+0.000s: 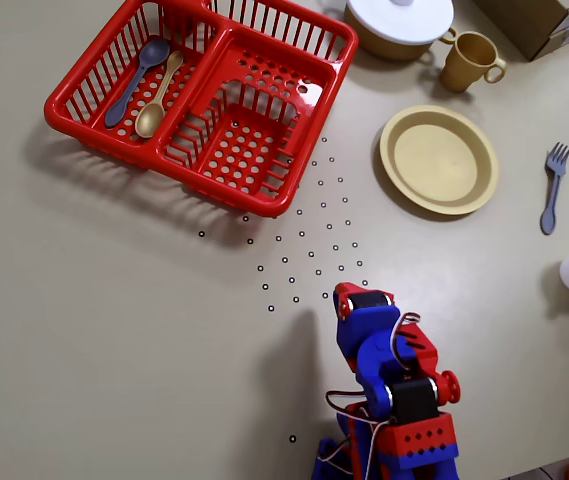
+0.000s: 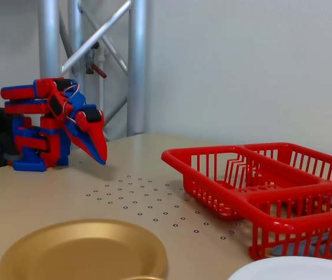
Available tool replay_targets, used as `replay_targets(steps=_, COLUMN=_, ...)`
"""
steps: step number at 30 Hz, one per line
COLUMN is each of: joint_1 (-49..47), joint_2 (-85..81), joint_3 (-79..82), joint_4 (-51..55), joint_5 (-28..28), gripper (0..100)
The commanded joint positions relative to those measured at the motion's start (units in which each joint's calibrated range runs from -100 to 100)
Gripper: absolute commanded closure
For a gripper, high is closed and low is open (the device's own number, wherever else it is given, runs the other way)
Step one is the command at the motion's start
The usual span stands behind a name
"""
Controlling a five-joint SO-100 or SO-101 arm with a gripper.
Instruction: Grasp the plate, place it on the cross drawn on the table.
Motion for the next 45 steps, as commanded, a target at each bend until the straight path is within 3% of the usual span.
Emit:
replay_targets(steps=1, joint_1=0.5, joint_2=-0.4, joint_3=1.1, joint_4=0.0, joint_5=-0.2, gripper=100)
replay_targets(steps=45, joint_1=0.1, joint_2=-0.4, joint_3=1.1, joint_4=0.0, joint_5=0.3, gripper=100)
